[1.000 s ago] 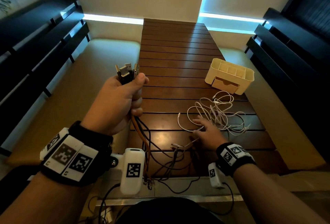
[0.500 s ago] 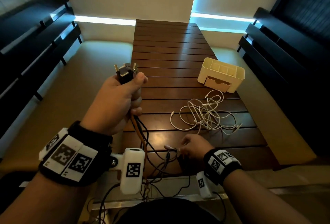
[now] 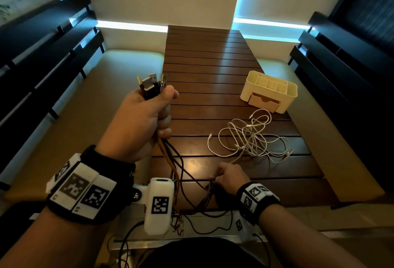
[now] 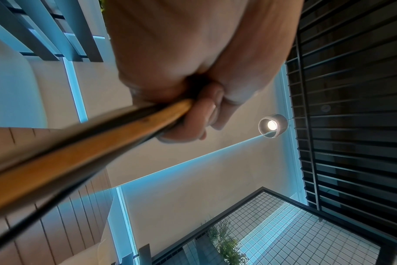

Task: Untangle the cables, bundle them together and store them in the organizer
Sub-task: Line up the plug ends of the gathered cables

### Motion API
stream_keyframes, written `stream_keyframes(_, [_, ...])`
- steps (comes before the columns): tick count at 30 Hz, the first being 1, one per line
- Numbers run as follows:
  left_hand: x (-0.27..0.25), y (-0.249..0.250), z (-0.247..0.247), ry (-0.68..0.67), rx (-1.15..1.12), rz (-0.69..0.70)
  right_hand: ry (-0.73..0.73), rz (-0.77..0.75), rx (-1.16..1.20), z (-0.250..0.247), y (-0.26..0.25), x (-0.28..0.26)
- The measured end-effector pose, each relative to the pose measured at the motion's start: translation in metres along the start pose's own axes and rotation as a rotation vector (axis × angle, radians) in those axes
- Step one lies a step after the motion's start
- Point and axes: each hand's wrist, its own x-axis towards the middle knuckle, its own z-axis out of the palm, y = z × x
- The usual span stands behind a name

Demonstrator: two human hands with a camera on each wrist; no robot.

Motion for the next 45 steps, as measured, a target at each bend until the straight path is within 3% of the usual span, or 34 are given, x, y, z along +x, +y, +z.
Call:
stream_keyframes(5, [-0.002, -0.002, -0.007, 0.009, 0.003, -0.008, -0.085, 0.001, 0.52, -0.016, 0.013, 0.007])
stream_keyframes(10, [-0.004, -0.001, -0.01, 0.03, 0.02, 0.001, -0.128, 0.022, 0.871, -0.033, 0.013, 0.003])
stream_keyframes(15, [-0.003, 0.002, -0.018, 0.023, 0.005, 0.004, -0.075, 0.092, 1.019, -0.037, 0.028, 0.009])
stream_keyframes(19, [-0.002, 0.007, -0.023, 0.023, -0.016, 0.028, 0.099, 0.174, 0.776, -0.039, 0.043, 0.019])
stream_keyframes(24, [-0.002, 0.008, -0.02, 0.024, -0.016, 0.032, 0.046, 0.218, 0.521, -0.043, 0.037, 0.013])
stream_keyframes(26, [-0.003, 0.007, -0.015, 0.017, -0.009, 0.021, 0.021, 0.182, 0.43, -0.044, 0.022, 0.002])
stream_keyframes(29, [-0.004, 0.002, -0.004, -0.008, -0.023, 0.005, 0.012, -0.058, 0.293, -0.048, -0.004, -0.018])
stream_keyframes(31, [-0.003, -0.002, 0.005, -0.026, -0.044, 0.002, -0.129, -0.195, 0.459, -0.05, -0.028, -0.035])
stream_keyframes(33, [-0.002, -0.007, 0.012, -0.036, -0.08, 0.008, -0.361, -0.265, 0.603, -0.049, -0.049, -0.049])
stream_keyframes(37, [0.007, -0.015, 0.018, 0.024, -0.174, 0.029, -0.785, -0.167, 0.776, -0.041, -0.065, -0.063])
stream_keyframes(39, [0.012, -0.017, 0.017, 0.059, -0.195, 0.034, -0.913, -0.106, 0.802, -0.048, -0.069, -0.071])
stream_keyframes(42, [0.015, -0.021, 0.015, 0.074, -0.191, 0.031, -0.83, -0.108, 0.713, -0.059, -0.064, -0.068])
stream_keyframes(45, [0.017, -0.024, 0.016, 0.067, -0.173, 0.029, -0.504, -0.161, 0.581, -0.062, -0.055, -0.048])
